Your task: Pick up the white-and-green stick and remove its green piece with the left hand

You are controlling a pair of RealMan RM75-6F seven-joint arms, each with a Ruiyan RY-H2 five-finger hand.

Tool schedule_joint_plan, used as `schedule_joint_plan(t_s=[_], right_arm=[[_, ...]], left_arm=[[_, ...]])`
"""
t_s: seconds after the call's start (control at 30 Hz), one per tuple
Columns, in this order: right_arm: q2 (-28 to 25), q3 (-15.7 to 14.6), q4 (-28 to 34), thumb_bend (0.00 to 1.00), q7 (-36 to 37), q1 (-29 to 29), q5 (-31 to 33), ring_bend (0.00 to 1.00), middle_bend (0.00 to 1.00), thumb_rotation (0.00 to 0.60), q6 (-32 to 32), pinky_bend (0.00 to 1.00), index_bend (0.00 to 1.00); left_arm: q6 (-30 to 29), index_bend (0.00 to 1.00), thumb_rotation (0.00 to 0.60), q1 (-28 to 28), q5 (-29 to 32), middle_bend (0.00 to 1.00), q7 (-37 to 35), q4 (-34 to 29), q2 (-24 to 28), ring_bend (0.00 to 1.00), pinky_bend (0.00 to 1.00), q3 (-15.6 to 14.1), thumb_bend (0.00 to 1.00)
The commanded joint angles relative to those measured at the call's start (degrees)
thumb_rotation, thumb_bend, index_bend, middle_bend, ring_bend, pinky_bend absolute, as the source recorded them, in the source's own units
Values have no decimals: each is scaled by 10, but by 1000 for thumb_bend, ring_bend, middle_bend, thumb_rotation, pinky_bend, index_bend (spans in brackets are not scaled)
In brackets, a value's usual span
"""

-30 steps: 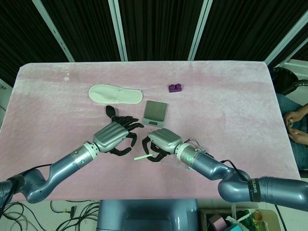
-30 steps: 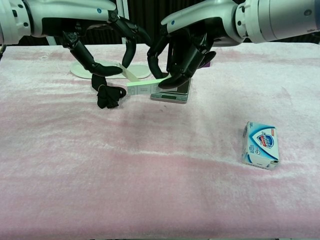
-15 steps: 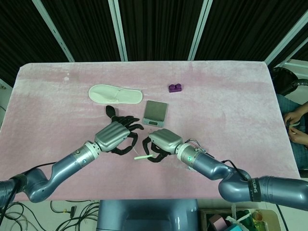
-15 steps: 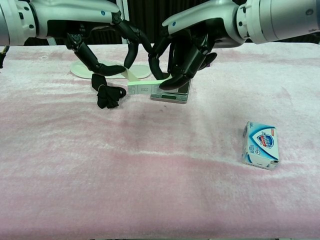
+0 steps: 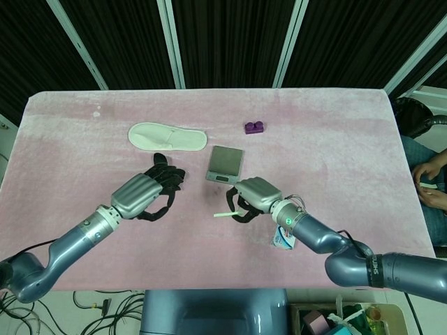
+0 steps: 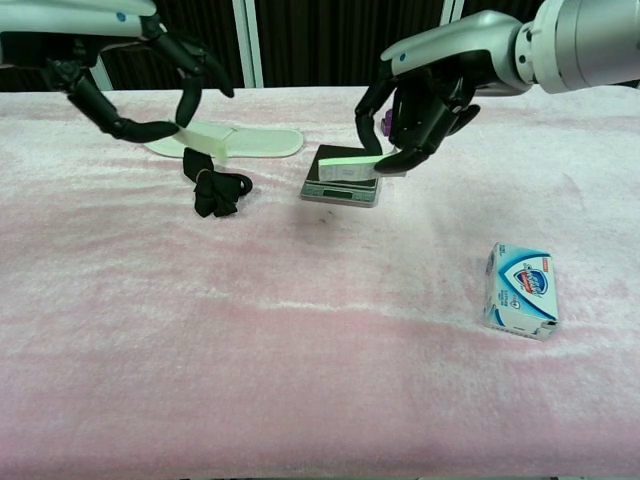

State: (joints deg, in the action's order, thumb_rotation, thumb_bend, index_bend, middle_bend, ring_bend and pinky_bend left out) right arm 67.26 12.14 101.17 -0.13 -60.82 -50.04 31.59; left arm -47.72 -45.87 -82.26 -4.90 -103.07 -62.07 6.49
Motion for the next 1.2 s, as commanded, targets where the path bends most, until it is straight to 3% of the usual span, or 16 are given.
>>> schedule_joint_plan(t_s=[0.03, 0.47, 0.73, 1.03, 1.13, 1.2], right_arm=[[11, -13, -14, 548, -11, -2, 15, 877, 928, 600, 14, 991, 687], [106, -53, -59, 549, -95, -24, 61, 878, 928, 600, 87, 994, 687], [152, -67, -95, 517, -100, -29, 101, 878, 928, 600, 64, 994, 687], [181, -84, -116, 432, -115, -32, 112, 878, 928, 600, 55, 993, 678], [187, -88, -119, 380, -118, -34, 116, 878, 928, 600, 51, 993, 622], [192, -92, -122, 316, -123, -35, 119, 878, 927, 600, 50, 993, 532]], left_arm=[[-12, 620, 600, 14, -13, 187, -20, 17, 1, 0, 0, -13, 527], [-62, 589, 600, 37, -73, 183, -47, 163, -115, 0, 0, -48, 526], [-73, 559, 600, 41, -84, 180, -77, 278, -194, 0, 0, -59, 526], [-61, 501, 600, 36, -85, 152, -96, 326, -226, 0, 0, -70, 512], [-53, 464, 600, 35, -83, 138, -96, 334, -231, 0, 0, -73, 504], [-46, 400, 600, 35, -78, 114, -94, 338, -233, 0, 0, -75, 472]])
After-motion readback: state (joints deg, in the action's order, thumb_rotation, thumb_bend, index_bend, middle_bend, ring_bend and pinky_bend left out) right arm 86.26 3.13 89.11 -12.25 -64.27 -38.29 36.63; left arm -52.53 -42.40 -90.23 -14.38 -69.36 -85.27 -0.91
